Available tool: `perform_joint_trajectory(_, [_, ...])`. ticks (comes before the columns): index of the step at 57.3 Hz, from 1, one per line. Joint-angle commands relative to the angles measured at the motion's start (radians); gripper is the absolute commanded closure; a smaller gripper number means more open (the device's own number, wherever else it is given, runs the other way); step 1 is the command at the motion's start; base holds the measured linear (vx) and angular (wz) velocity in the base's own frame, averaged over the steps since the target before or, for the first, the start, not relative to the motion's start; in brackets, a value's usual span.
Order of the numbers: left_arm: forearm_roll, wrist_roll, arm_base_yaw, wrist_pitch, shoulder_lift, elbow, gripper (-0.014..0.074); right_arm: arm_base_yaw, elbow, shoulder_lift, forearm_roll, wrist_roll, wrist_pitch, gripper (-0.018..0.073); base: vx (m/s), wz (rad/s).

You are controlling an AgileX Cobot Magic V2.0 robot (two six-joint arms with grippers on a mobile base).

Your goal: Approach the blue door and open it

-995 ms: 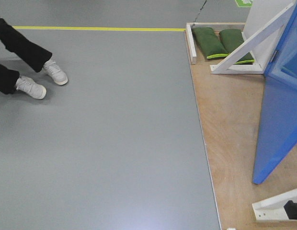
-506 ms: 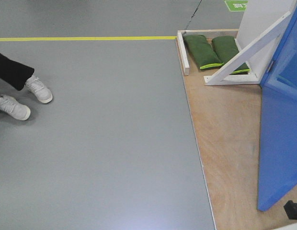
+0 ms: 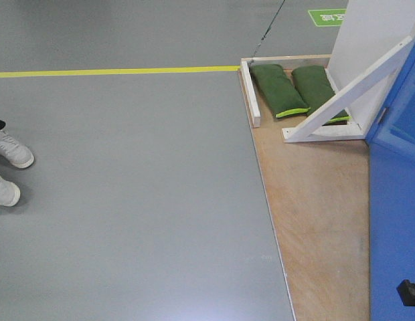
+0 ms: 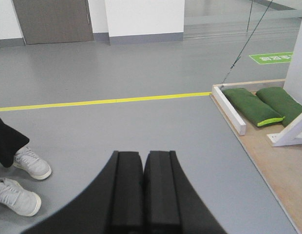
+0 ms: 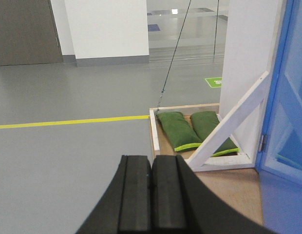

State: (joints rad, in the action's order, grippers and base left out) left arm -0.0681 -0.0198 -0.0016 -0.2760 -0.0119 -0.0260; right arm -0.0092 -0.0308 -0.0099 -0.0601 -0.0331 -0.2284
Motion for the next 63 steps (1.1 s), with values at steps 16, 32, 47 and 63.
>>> perform_joint_trajectory(16, [0.003, -0.007, -0.006, 0.084, -0.012, 0.026, 0.0524, -0.004, -0.001, -0.014, 0.007, -0.006, 0.085, 0.0547, 0.27, 0.05])
perform_joint_trajectory(32, [0.003, -0.007, -0.006, 0.084, -0.012, 0.026, 0.0524, -0.004, -0.001, -0.014, 0.007, -0.006, 0.085, 0.0547, 0.13, 0.07])
perform_joint_trajectory(47, [0.003, -0.007, -0.006, 0.084, -0.012, 0.026, 0.0524, -0.004, -0.001, -0.014, 0.007, -0.006, 0.085, 0.0547, 0.06, 0.03])
perform_joint_trajectory(63, [0.003, -0.007, -0.006, 0.084, -0.012, 0.026, 0.0524, -0.004, -0.001, -0.014, 0.007, -0.006, 0.084, 0.0547, 0.02, 0.01])
